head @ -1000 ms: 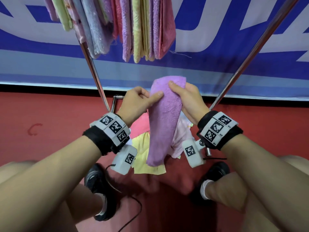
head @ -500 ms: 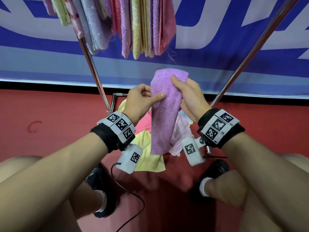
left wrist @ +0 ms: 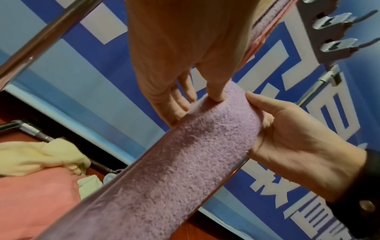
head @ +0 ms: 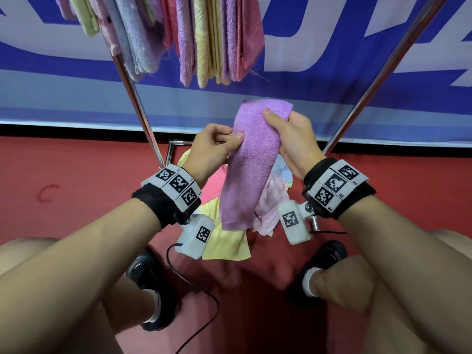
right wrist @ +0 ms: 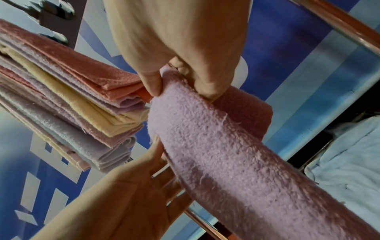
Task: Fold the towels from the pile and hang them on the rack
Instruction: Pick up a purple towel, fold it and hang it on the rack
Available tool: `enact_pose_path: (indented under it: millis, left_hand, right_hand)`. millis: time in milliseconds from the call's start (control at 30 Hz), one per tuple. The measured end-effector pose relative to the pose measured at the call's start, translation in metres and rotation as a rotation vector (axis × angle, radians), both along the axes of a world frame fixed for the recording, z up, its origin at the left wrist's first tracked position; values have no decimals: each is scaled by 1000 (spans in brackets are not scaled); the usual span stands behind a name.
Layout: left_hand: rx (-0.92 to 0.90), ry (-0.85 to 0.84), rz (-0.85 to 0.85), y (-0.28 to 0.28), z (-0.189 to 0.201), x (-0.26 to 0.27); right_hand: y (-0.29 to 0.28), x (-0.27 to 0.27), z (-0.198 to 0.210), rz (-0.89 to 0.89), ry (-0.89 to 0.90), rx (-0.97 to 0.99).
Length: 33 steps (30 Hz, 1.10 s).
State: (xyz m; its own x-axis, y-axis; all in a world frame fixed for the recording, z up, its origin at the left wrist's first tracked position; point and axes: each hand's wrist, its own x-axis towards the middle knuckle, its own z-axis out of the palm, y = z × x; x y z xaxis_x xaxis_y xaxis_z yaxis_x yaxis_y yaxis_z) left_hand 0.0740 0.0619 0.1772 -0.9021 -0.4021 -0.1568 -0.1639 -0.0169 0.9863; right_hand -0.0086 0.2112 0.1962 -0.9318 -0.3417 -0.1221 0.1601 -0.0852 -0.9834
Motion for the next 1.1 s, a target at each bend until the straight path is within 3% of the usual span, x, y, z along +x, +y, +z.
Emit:
enact_pose_path:
  millis: [133,267,367,500,567,667,767,867,967,1033,1100]
  left_hand:
    - [41,11,-129,-2,2,2]
    - [91,68,-128,-3,7,2]
    - [14,66,-177,1,16,2]
    - [-61,-50,-364,6,21,5]
    - [-69,-45,-332,7,20,4]
    - [-16,50,-166,4,24,-2]
    - [35,122,26,-8,28,-8]
    - [0,162,144,-14,29,-11]
    - [158,159,153,-12,28,-10]
    - [172,25,73,-12,28,-8]
    - [56,-150,-81,-14,26,-6]
  right_hand:
    - [1,-3,0,-24,-13,6]
    - [5,-9,6,-46,-50,-45]
    - [8,-14,10,-72,-61,-59]
    - [12,-20,11,-86,-43,-28]
    - [11,-19,9,-64,-87,-53]
    - [6,-6,-1,204,-306,-202]
    - [-1,11,-21,371,-341,-181]
    - [-4,18,-34,290,-272,-27]
    - [-6,15,-37,224,-234,-45]
    - [-9,14,-34,177,-208,-50]
    - [-11,12,-33,116,-176,-38]
